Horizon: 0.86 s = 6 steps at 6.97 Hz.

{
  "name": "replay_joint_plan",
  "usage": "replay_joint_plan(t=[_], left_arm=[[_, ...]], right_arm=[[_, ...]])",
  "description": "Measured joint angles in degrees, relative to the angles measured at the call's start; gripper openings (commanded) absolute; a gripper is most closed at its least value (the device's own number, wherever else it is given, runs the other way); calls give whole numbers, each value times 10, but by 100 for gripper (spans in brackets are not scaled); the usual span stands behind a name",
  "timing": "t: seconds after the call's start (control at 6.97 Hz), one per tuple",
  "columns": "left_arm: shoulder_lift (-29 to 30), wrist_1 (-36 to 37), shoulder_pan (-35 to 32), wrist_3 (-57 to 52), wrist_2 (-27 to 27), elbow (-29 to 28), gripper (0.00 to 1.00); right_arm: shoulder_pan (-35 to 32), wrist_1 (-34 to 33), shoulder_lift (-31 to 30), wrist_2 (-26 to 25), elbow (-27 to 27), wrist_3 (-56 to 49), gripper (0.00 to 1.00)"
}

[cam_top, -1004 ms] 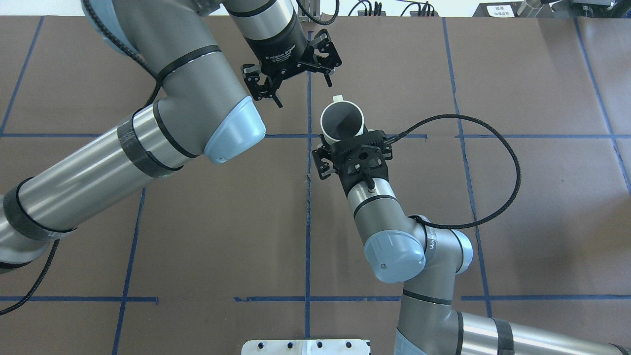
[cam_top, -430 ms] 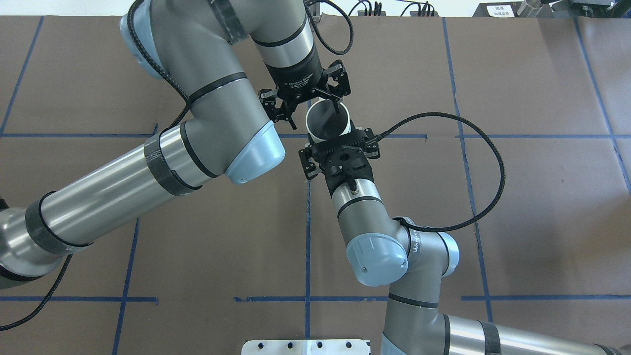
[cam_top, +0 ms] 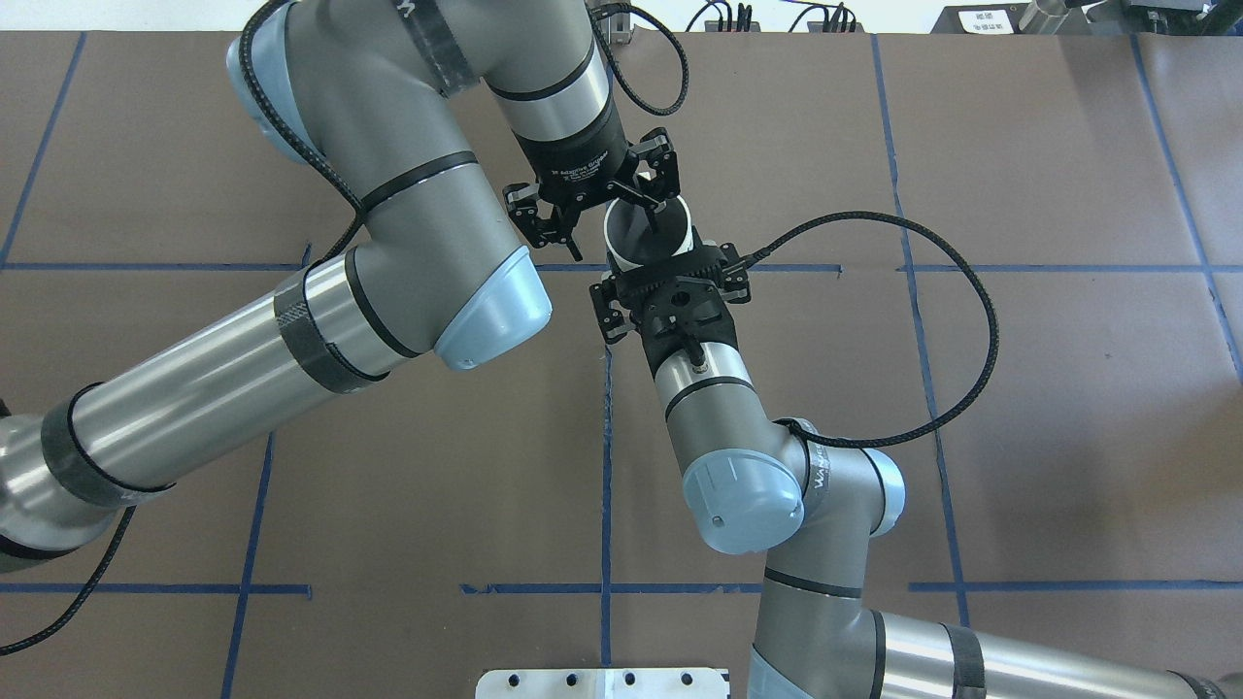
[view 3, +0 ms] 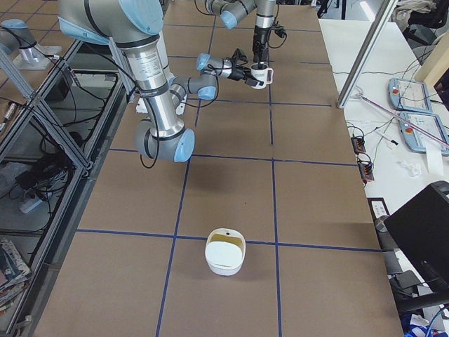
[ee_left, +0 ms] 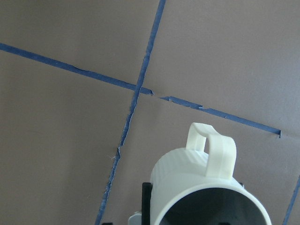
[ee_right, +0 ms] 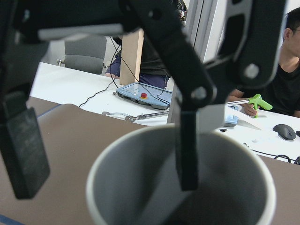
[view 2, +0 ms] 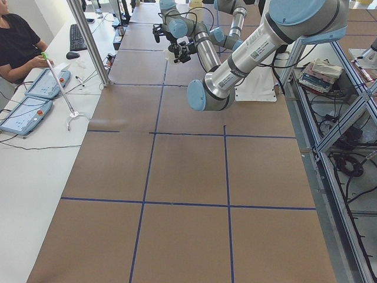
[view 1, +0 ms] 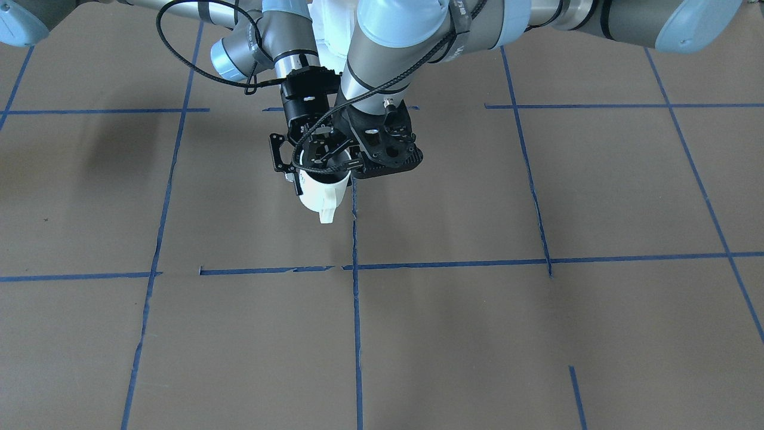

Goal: Left arm hands cup to right arm to dump lemon

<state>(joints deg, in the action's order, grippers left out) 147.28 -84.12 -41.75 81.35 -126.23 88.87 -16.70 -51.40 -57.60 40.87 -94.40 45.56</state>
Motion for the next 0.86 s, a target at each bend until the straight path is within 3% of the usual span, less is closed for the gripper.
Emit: replay_joint_plan(t=[0.14, 0.29, 0.43, 0.57, 0.86], left_arm=[[-2, 0, 0, 0, 0, 1, 38], [-3, 0, 0, 0, -1, 2, 19], [-4, 0, 0, 0, -2, 5, 0], [-10, 1, 0, 0, -3, 15, 0], [-23, 3, 0, 2, -4, 37, 0]], right_arm=[[0, 0, 1, 0, 0, 0, 12], [-1, 1, 3, 0, 0, 0, 16], [-1, 1, 3, 0, 0, 1, 35], [-1, 0, 4, 0, 0, 1, 98], [3, 0, 2, -1, 5, 2, 100]])
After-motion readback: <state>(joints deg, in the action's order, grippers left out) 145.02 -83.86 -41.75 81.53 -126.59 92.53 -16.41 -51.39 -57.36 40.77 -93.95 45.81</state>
